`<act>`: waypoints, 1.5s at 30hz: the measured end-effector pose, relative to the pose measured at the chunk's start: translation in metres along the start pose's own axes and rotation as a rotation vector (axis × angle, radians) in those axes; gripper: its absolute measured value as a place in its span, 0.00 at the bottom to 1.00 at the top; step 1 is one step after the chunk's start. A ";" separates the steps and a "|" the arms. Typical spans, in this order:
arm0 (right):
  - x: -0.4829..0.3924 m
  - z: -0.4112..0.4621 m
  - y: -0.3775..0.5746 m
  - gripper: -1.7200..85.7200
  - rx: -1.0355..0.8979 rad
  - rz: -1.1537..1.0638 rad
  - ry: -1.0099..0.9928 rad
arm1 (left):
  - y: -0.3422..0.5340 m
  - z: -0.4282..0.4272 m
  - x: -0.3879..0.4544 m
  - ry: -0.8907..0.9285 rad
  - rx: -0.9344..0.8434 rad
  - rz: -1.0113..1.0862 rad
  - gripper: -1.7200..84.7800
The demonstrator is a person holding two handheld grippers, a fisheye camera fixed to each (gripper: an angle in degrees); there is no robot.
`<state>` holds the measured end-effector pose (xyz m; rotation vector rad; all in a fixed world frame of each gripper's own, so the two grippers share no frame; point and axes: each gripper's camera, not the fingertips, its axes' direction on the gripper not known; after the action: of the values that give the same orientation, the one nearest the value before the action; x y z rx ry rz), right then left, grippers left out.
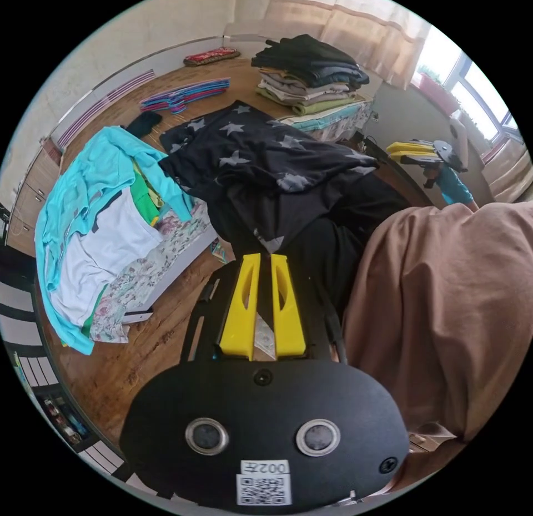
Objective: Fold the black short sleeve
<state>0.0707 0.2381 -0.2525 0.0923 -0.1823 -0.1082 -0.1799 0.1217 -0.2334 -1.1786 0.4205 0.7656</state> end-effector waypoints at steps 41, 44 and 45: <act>0.020 0.002 -0.068 0.19 0.078 -0.226 -0.044 | -0.191 0.056 0.144 0.021 0.136 0.305 0.00; 0.009 0.024 -0.074 0.21 0.048 -0.302 0.004 | -0.201 0.055 0.146 0.036 0.126 0.296 0.00; 0.007 0.028 -0.075 0.21 0.047 -0.314 0.009 | -0.206 0.054 0.146 0.040 0.123 0.288 0.00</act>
<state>0.0648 0.1609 -0.2312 0.1681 -0.1602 -0.4162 0.0638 0.1813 -0.1742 -1.0304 0.6713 0.9516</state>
